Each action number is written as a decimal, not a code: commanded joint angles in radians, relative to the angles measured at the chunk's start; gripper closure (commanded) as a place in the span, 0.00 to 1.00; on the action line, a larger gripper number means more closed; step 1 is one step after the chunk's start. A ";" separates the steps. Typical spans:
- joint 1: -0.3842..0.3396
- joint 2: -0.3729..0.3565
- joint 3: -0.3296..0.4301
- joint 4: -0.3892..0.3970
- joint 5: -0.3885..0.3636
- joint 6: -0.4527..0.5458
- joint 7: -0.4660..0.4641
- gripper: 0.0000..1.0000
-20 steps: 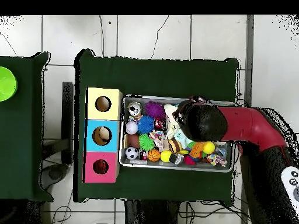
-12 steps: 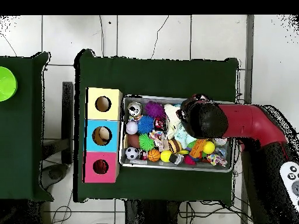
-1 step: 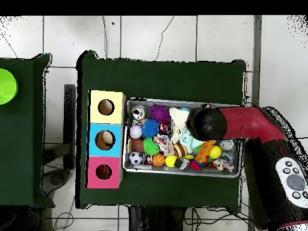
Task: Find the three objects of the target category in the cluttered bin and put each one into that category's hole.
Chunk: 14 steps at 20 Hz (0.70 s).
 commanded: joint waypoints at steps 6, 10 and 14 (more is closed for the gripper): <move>-0.002 0.088 -0.059 -0.032 -0.079 0.205 -0.129 0.00; -0.016 0.109 -0.040 -0.006 -0.089 0.168 -0.143 0.00; -0.042 0.118 0.004 0.019 -0.068 0.124 -0.175 0.00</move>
